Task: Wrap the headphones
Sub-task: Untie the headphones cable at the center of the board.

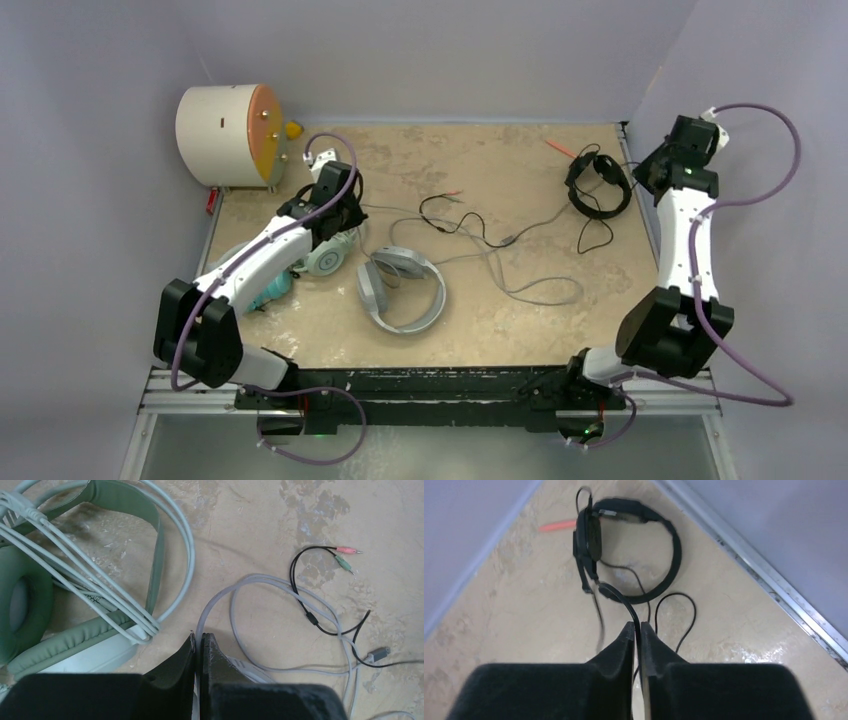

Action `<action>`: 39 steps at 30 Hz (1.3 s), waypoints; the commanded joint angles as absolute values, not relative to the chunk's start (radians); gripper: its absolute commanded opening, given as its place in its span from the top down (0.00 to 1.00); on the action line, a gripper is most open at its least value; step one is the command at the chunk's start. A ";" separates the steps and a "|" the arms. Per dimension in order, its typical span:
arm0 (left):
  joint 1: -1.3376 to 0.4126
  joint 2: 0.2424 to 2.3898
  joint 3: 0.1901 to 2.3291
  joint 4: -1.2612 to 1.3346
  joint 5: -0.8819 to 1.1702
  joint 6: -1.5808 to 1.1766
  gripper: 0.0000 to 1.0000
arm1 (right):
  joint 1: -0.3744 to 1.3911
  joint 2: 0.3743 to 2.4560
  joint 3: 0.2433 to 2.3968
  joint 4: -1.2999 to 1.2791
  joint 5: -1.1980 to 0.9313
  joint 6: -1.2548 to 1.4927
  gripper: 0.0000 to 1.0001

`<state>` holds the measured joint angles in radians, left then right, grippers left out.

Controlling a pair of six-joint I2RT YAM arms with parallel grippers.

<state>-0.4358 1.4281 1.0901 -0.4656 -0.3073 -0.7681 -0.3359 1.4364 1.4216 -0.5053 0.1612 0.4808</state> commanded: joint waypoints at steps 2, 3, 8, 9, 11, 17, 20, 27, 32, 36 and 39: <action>-0.431 1.359 1.070 -0.393 -0.258 -0.713 1.00 | -0.304 1.541 1.473 -0.550 -0.029 0.439 0.52; -0.431 1.358 1.071 -0.384 -0.235 -0.702 1.00 | -0.297 1.548 1.466 -0.549 -0.069 0.426 0.44; -0.431 1.351 1.071 -0.362 -0.161 -0.660 1.00 | -0.102 1.518 1.396 -0.533 -0.013 0.336 0.37; -0.431 1.347 1.071 -0.358 -0.148 -0.648 1.00 | -0.054 1.516 1.374 -0.518 -0.018 0.320 0.37; -0.431 1.341 1.070 -0.354 -0.127 -0.631 1.00 | 0.016 1.511 1.304 -0.471 -0.087 0.292 0.41; -0.431 1.303 1.039 -0.346 -0.108 -0.621 1.00 | 0.188 1.579 1.242 -0.380 -0.163 0.218 0.48; -0.432 1.291 1.028 -0.348 -0.117 -0.624 1.00 | 0.267 1.642 1.254 -0.399 -0.095 0.202 0.49; -0.431 1.270 1.030 -0.358 -0.144 -0.632 1.00 | 0.314 1.653 1.171 -0.376 0.041 0.320 0.58; -0.431 1.241 1.010 -0.337 -0.170 -0.642 1.00 | 0.314 1.637 1.073 -0.305 0.097 0.431 0.65; -0.431 1.228 1.003 -0.340 -0.187 -0.643 1.00 | 0.316 1.635 1.020 -0.253 0.139 0.488 0.64; -0.431 1.221 1.003 -0.345 -0.195 -0.641 1.00 | 0.317 1.645 0.986 -0.212 0.120 0.517 0.63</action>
